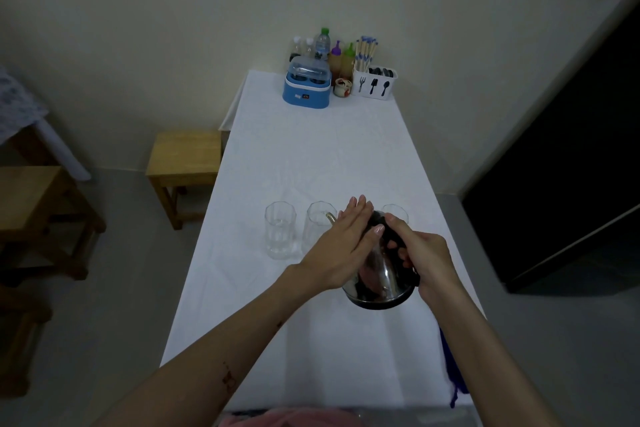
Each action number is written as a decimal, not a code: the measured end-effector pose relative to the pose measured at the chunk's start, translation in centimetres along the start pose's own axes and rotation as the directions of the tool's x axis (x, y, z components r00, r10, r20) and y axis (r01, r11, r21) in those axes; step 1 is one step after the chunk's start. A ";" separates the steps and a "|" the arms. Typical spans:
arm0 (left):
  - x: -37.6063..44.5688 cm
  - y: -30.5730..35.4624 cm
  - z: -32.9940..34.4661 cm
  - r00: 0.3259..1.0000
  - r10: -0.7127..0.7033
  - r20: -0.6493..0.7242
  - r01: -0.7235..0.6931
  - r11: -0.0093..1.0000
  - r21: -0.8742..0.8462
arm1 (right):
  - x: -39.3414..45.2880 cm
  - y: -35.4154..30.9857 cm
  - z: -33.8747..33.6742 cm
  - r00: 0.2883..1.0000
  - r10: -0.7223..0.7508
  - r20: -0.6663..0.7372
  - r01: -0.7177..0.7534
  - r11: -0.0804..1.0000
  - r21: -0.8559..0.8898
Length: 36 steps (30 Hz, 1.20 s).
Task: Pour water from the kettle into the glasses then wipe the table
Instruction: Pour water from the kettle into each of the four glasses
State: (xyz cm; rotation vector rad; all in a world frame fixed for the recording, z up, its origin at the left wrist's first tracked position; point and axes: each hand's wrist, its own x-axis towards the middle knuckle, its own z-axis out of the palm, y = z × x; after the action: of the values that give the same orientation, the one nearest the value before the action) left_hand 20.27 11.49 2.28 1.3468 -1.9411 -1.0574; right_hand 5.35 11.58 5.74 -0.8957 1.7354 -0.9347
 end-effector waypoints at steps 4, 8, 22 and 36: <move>0.2 0.2 0.2 1.000 0.026 0.012 -0.026 0.999 0.026 | -0.3 0.6 -0.2 0.998 0.055 0.004 -0.055 0.995 0.080; 0.5 0.6 0.6 0.997 0.074 0.021 -0.075 0.995 0.070 | -0.5 1.2 -0.6 0.997 0.079 0.018 -0.081 0.981 0.174; 2.6 3.6 2.7 0.986 0.168 0.010 -0.168 0.983 0.078 | 0.9 1.0 -4.8 0.999 -0.035 -0.002 0.035 0.982 0.188; 4.6 3.5 5.1 0.999 0.038 0.036 -0.037 0.999 -0.030 | 4.0 -0.8 -7.3 0.993 -0.119 -0.002 0.118 0.985 -0.129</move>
State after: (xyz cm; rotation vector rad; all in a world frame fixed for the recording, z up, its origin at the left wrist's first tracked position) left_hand 12.90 9.28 2.46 1.2782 -1.9620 -1.0962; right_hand -2.58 9.11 6.88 -1.0905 1.7820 -0.9130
